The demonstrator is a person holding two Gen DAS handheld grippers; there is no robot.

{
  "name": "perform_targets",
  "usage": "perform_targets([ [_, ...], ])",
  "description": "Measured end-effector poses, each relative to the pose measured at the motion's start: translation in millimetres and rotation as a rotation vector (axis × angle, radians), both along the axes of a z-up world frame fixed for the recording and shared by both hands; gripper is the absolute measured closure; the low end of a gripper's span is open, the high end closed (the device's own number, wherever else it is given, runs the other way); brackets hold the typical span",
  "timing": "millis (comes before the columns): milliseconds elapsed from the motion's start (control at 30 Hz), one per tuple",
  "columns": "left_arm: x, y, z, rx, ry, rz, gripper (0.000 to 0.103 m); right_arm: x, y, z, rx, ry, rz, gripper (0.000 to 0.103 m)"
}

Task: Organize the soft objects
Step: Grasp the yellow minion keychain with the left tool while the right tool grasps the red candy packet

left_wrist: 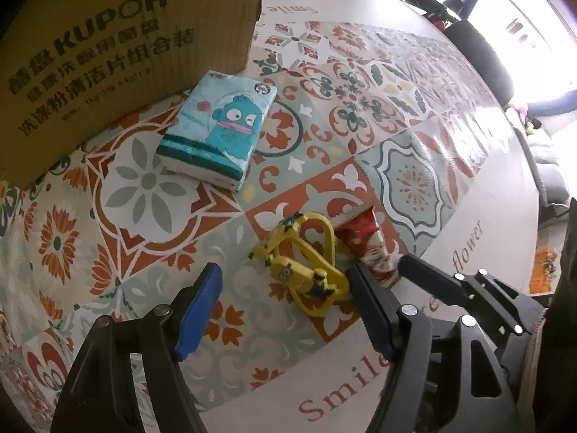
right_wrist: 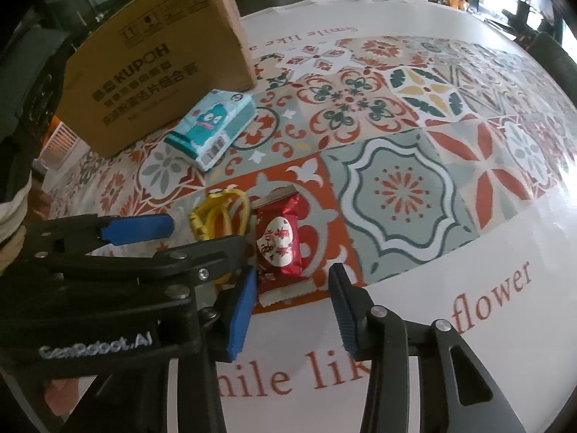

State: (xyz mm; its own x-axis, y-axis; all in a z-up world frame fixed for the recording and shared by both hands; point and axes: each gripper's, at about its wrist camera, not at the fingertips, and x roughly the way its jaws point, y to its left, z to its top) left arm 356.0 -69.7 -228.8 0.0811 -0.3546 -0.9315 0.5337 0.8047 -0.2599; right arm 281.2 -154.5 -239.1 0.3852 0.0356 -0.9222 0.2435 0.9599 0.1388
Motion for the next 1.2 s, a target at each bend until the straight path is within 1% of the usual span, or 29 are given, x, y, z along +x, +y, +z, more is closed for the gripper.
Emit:
perform_targets([
  [133, -0.3, -5.4, -2.3, 0.027, -0.019, -0.013, 0.035, -2.6, -9.3, 0.7, -0.016, 0.003, -0.021, 0.063],
  [233, 0.2, 0.2, -1.8, 0.028, -0.008, -0.006, 0.036, -3.2, -15.9, 1.0, -0.008, 0.005, -0.029, 0.063],
  [367, -0.6, 8.5, -0.8, 0.059, -0.029, -0.004, 0.036, 1.6, -9.4, 0.3, -0.025, 0.014, 0.016, 0.058],
  [533, -1.1, 20.5, -2.3, 0.098, -0.057, -0.004, 0.036, 7.2, 3.6, -2.4, -0.089, 0.029, 0.101, 0.056],
  [600, 0.0, 21.7, -1.8, 0.095, -0.059, 0.003, 0.036, 8.9, 8.1, -3.8, -0.118, 0.029, 0.135, 0.056],
  [700, 0.6, 18.4, 0.9, 0.073, -0.067, -0.002, 0.037, 12.9, 7.6, -5.0, -0.113, 0.014, 0.162, 0.056],
  [733, 1.4, 15.8, 1.5, 0.072, -0.073, -0.009, 0.037, 13.0, 6.5, -5.2, -0.108, 0.01, 0.163, 0.057],
  [867, 2.1, 3.5, 0.9, 0.065, -0.073, -0.026, 0.036, 13.0, -0.8, -6.3, -0.097, -0.005, 0.168, 0.066],
  [967, 0.8, -1.7, -1.2, 0.064, -0.065, -0.027, 0.036, 10.8, -5.1, -5.1, -0.089, -0.006, 0.165, 0.069],
  [1100, -1.1, -6.0, -2.5, 0.121, -0.1, -0.035, 0.037, 5.8, -11.4, -4.4, -0.1, -0.004, 0.153, 0.07],
  [1133, -2.2, -8.8, -5.1, 0.142, -0.107, -0.042, 0.037, 3.9, -14.9, -3.6, -0.093, -0.005, 0.14, 0.07],
  [1167, -4.3, -10.4, -5.8, 0.165, -0.133, -0.049, 0.036, 3.0, -18.9, -2.6, -0.078, -0.009, 0.122, 0.071],
  [1200, -4.9, -11.2, -5.9, 0.175, -0.145, -0.052, 0.036, 2.3, -21.3, -1.9, -0.069, -0.012, 0.112, 0.071],
])
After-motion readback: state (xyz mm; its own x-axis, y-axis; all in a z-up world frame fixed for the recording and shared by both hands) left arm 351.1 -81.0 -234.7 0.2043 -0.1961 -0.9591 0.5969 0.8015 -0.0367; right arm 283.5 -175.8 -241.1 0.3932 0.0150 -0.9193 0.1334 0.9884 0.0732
